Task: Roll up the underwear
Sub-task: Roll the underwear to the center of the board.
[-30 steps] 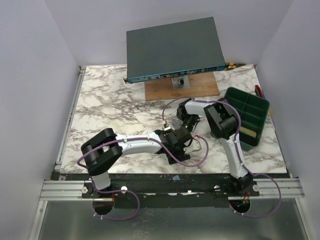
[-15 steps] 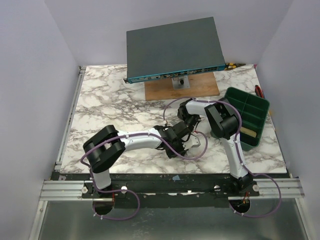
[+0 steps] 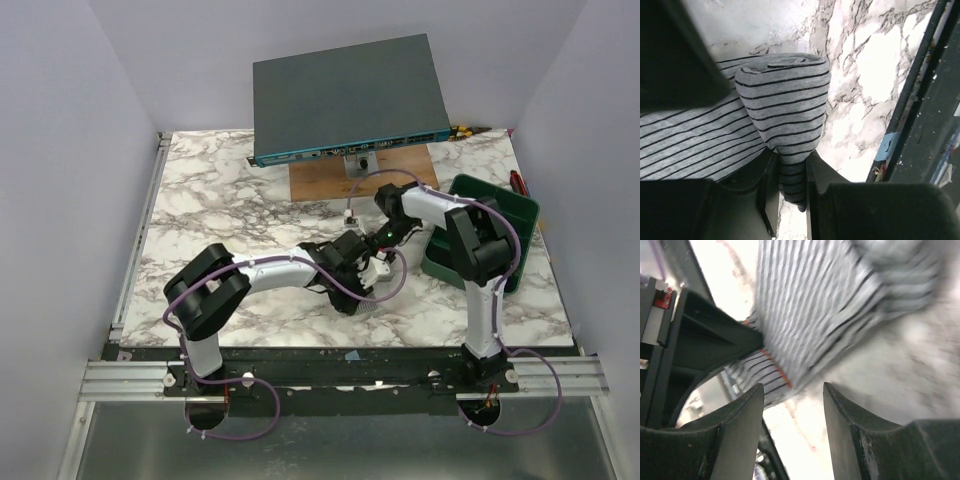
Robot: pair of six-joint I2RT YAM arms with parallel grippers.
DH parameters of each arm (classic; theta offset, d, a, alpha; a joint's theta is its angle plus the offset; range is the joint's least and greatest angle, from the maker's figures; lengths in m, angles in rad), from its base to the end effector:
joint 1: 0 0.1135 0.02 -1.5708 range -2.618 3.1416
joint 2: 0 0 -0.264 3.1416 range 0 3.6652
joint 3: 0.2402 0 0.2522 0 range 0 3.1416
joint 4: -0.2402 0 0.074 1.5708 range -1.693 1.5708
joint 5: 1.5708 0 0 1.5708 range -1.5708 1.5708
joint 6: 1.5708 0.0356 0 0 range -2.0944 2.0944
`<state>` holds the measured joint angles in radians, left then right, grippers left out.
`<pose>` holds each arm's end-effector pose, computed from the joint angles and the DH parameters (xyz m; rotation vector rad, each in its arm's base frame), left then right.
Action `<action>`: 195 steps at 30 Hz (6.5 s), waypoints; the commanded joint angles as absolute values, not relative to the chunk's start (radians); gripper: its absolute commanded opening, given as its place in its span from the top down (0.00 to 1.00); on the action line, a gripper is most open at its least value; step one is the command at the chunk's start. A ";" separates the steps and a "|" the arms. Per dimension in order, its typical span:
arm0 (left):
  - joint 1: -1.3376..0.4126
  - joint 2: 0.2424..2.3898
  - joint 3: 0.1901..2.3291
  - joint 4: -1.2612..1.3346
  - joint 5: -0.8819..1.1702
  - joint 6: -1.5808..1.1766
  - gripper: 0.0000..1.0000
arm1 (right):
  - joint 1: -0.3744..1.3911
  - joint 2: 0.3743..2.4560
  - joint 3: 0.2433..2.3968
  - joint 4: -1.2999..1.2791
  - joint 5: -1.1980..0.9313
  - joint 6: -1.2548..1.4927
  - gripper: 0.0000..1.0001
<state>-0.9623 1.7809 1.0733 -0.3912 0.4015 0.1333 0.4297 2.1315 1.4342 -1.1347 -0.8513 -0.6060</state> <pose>0.1879 -0.2941 0.1630 1.5559 2.2905 -0.7830 0.3175 0.1750 0.1316 1.1957 -2.4234 -1.2494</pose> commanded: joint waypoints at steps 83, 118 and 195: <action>-0.544 2.348 1.288 -0.644 1.269 -0.046 0.91 | 0.839 1.488 0.785 -0.357 -0.243 -0.844 0.32; -0.537 2.249 1.260 -0.629 1.181 -0.064 0.42 | 0.874 1.581 0.797 -0.429 -0.288 -0.862 0.93; -0.408 1.054 0.849 -0.832 0.422 0.537 0.01 | 0.715 2.420 1.536 -0.984 -0.717 -0.525 0.94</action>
